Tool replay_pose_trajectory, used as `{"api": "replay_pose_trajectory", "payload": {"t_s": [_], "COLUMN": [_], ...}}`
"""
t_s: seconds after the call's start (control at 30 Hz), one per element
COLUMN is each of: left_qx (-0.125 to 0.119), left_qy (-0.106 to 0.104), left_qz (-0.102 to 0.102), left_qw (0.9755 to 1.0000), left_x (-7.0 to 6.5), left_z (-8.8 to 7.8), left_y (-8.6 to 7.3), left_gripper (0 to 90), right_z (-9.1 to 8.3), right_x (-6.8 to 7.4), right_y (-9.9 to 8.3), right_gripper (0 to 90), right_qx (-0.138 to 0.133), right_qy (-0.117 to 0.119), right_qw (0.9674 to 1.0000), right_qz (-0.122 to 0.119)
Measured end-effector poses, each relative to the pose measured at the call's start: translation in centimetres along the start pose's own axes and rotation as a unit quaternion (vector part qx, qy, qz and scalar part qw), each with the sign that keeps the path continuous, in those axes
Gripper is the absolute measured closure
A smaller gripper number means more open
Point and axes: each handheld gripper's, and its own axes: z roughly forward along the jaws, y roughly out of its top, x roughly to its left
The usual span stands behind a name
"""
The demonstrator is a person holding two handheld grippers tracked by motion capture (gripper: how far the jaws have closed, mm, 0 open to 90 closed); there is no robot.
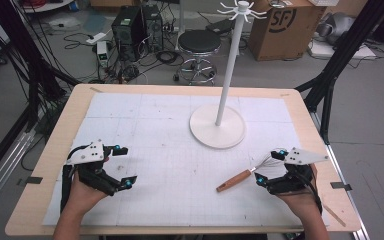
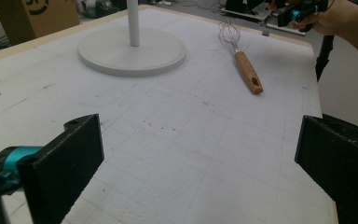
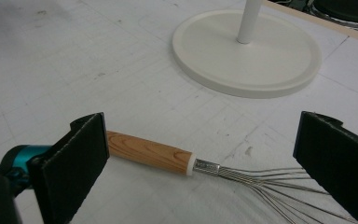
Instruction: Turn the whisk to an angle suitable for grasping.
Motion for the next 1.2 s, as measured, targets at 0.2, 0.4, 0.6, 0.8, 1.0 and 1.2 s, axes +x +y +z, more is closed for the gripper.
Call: {"api": "replay_pose_trajectory", "payload": {"t_s": [0.2, 0.4, 0.6, 0.8, 1.0, 1.2], "left_qx": [-0.002, -0.001, 0.001, 0.003, 0.007, 0.011], "left_qy": [0.001, 0.003, 0.006, 0.005, 0.004, 0.001], "left_qz": [-0.002, 0.000, -0.001, 0.002, 0.003, 0.005], "left_qw": [1.0000, 1.0000, 1.0000, 1.0000, 1.0000, 0.9999], "left_x": [0.2, 0.4, 0.5, 0.4, 0.3, 0.2], "left_z": [0.0, 0.3, 0.4, 0.4, 0.7, 1.0], "left_y": [0.0, 0.2, 0.2, 0.3, 0.3, 0.3], "left_gripper": [1.7, 1.7, 1.7, 1.7, 1.7, 1.7], "right_z": [0.1, 0.3, 1.2, 2.6, 3.3, 4.7], "right_x": [0.0, 0.0, -0.7, -0.7, -0.8, -0.8], "right_y": [-0.1, -0.1, 0.7, 2.0, 3.2, 4.0], "right_gripper": [2.1, 2.2, 2.2, 2.2, 2.2, 2.2], "right_qx": [0.008, 0.025, 0.056, 0.093, 0.128, 0.187], "right_qy": [0.008, 0.006, 0.007, 0.012, 0.021, 0.033], "right_qw": [0.9999, 0.9996, 0.9983, 0.9948, 0.9901, 0.9790], "right_qz": [-0.007, -0.012, -0.015, -0.040, -0.055, -0.074]}}
